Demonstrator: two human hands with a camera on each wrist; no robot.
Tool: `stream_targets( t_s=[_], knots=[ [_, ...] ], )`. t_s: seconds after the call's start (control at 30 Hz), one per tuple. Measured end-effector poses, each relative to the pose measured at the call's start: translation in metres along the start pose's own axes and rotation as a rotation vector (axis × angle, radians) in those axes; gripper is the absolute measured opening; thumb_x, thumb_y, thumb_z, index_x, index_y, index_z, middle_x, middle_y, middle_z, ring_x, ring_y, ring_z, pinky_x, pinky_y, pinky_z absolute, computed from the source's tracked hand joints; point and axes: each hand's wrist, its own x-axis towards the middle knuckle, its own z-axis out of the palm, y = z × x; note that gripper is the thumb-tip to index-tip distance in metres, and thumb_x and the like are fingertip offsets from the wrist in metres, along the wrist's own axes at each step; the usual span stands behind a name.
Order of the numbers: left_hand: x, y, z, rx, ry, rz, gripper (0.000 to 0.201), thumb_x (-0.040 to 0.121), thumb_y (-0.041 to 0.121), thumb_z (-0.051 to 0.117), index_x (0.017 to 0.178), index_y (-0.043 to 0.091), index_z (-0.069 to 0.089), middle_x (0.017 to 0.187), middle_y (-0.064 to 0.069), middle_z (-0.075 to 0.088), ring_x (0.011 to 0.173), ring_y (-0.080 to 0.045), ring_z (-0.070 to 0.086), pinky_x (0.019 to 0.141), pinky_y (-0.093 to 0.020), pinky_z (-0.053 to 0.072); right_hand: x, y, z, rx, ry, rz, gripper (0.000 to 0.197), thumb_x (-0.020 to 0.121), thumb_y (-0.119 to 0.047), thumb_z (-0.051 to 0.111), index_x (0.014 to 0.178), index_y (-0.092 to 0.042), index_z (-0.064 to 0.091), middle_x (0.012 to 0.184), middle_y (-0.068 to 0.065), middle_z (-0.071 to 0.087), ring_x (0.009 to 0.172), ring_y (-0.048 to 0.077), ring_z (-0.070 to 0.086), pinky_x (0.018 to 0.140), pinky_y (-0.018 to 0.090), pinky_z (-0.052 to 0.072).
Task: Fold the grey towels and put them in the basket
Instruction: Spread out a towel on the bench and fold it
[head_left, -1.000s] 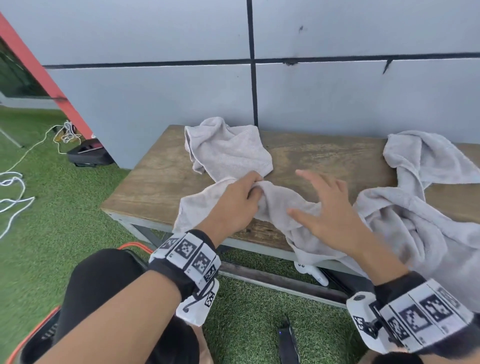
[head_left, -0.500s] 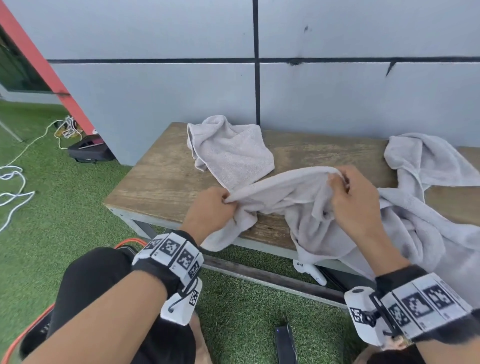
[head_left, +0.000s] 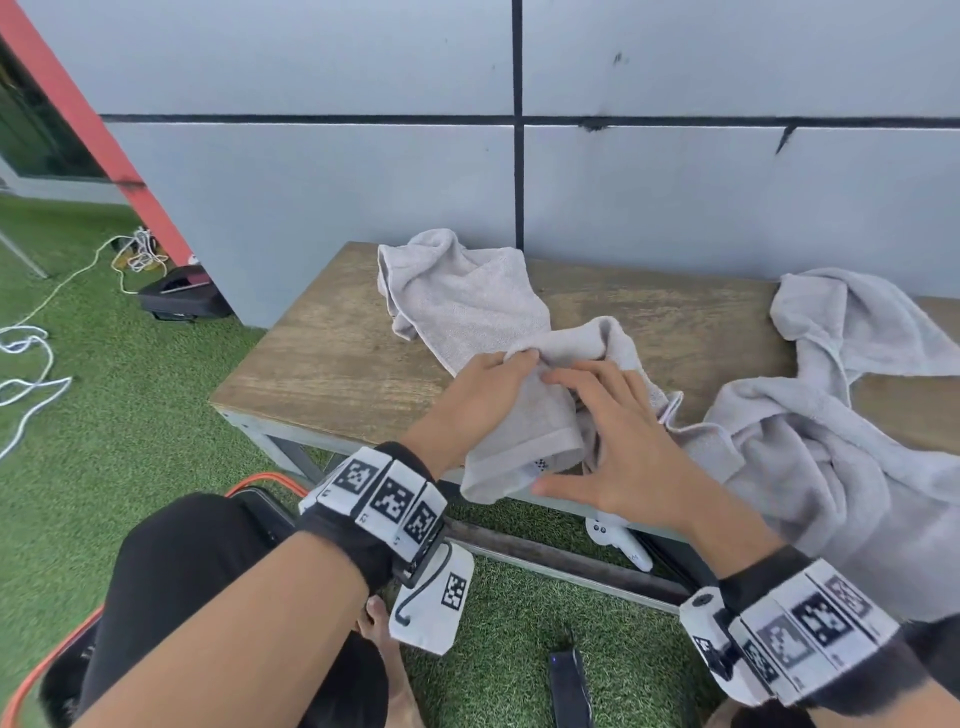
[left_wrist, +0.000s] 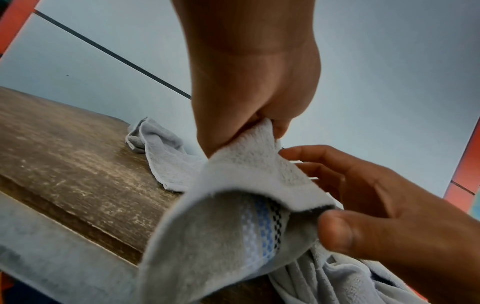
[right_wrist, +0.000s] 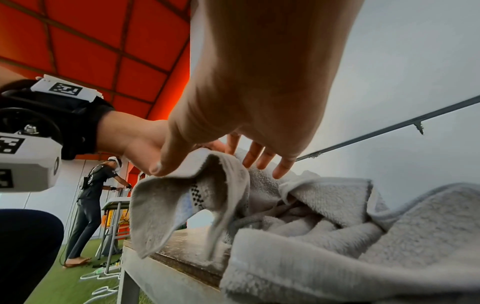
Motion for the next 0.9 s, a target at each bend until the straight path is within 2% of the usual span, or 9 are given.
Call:
stream_targets(
  t_s=[0.1, 0.17, 0.23, 0.33, 0.4, 0.5, 0.67, 0.8, 0.9],
  knots=[
    [-0.003, 0.000, 0.000, -0.056, -0.046, 0.026, 0.017, 0.098, 0.035, 0.058, 0.084, 0.030, 0.067, 0.090, 0.008, 0.068, 0.087, -0.010, 0.063, 0.082, -0.028, 0.049, 0.003, 0.008, 0.002, 0.002, 0.032, -0.015, 0.053, 0.086, -0.052, 0.070, 0.132, -0.032, 0.051, 0.125, -0.013, 0.051, 0.109, 0.012, 0.054, 0.099, 0.039, 0.043],
    [-0.002, -0.003, 0.001, 0.012, -0.101, 0.089, 0.009, 0.091, 0.025, 0.066, 0.086, 0.030, 0.062, 0.085, 0.012, 0.062, 0.082, -0.005, 0.058, 0.073, -0.024, 0.045, 0.006, 0.012, 0.003, 0.030, 0.117, -0.048, 0.021, 0.094, -0.034, 0.066, 0.113, -0.027, 0.062, 0.105, -0.013, 0.057, 0.082, 0.011, 0.059, 0.083, 0.040, 0.049],
    [-0.003, -0.007, 0.003, 0.095, -0.146, 0.127, 0.022, 0.084, 0.017, 0.072, 0.098, 0.029, 0.059, 0.083, 0.013, 0.057, 0.075, -0.001, 0.053, 0.064, -0.017, 0.038, 0.007, 0.015, 0.002, 0.067, 0.196, -0.049, 0.002, 0.095, -0.020, 0.066, 0.096, -0.022, 0.067, 0.088, -0.011, 0.058, 0.071, 0.008, 0.055, 0.070, 0.033, 0.045],
    [-0.004, -0.013, 0.006, 0.141, -0.190, 0.118, 0.061, 0.071, 0.018, 0.072, 0.128, 0.024, 0.052, 0.103, 0.007, 0.064, 0.090, -0.011, 0.061, 0.075, -0.024, 0.046, 0.006, 0.016, -0.004, 0.165, 0.176, 0.024, 0.012, 0.089, -0.020, 0.074, 0.098, -0.024, 0.066, 0.088, -0.013, 0.058, 0.080, 0.008, 0.055, 0.071, 0.025, 0.041],
    [-0.004, -0.016, 0.008, 0.094, -0.190, 0.121, 0.071, 0.065, 0.015, 0.066, 0.133, 0.023, 0.050, 0.114, 0.004, 0.066, 0.103, -0.014, 0.064, 0.084, -0.030, 0.052, 0.004, 0.017, -0.005, 0.181, 0.048, 0.086, 0.042, 0.080, -0.031, 0.082, 0.115, -0.029, 0.059, 0.106, -0.013, 0.055, 0.094, 0.006, 0.053, 0.082, 0.024, 0.044],
    [-0.003, -0.018, 0.010, 0.090, -0.196, 0.141, 0.077, 0.066, 0.013, 0.063, 0.140, 0.027, 0.047, 0.128, 0.008, 0.063, 0.120, -0.012, 0.060, 0.100, -0.040, 0.052, 0.001, 0.018, -0.001, 0.003, -0.077, 0.081, 0.069, 0.073, -0.024, 0.085, 0.130, -0.033, 0.047, 0.126, -0.013, 0.047, 0.111, 0.015, 0.052, 0.091, 0.041, 0.047],
    [-0.008, -0.019, 0.015, 0.152, -0.269, 0.200, 0.092, 0.065, 0.021, 0.072, 0.149, 0.035, 0.037, 0.129, 0.010, 0.063, 0.105, -0.008, 0.065, 0.083, -0.027, 0.054, 0.003, 0.023, 0.001, 0.007, 0.076, 0.062, 0.042, 0.084, 0.000, 0.060, 0.117, -0.026, 0.058, 0.112, -0.009, 0.065, 0.096, 0.019, 0.063, 0.080, 0.045, 0.052],
    [-0.008, -0.024, 0.018, 0.194, -0.317, 0.237, 0.115, 0.065, 0.018, 0.090, 0.155, 0.038, 0.021, 0.136, 0.019, 0.053, 0.120, -0.004, 0.057, 0.104, -0.032, 0.049, 0.004, 0.017, -0.005, 0.115, 0.172, 0.101, 0.023, 0.091, -0.002, 0.057, 0.099, -0.021, 0.068, 0.079, -0.014, 0.066, 0.069, 0.009, 0.059, 0.067, 0.030, 0.048],
    [-0.009, -0.025, 0.021, 0.216, -0.290, 0.289, 0.107, 0.074, 0.009, 0.084, 0.155, 0.034, 0.018, 0.129, 0.020, 0.052, 0.112, 0.002, 0.058, 0.093, -0.018, 0.050, 0.004, 0.011, -0.006, 0.142, 0.200, 0.082, 0.018, 0.093, -0.005, 0.059, 0.095, -0.020, 0.069, 0.071, -0.012, 0.063, 0.064, 0.014, 0.055, 0.062, 0.029, 0.045]
  ],
)
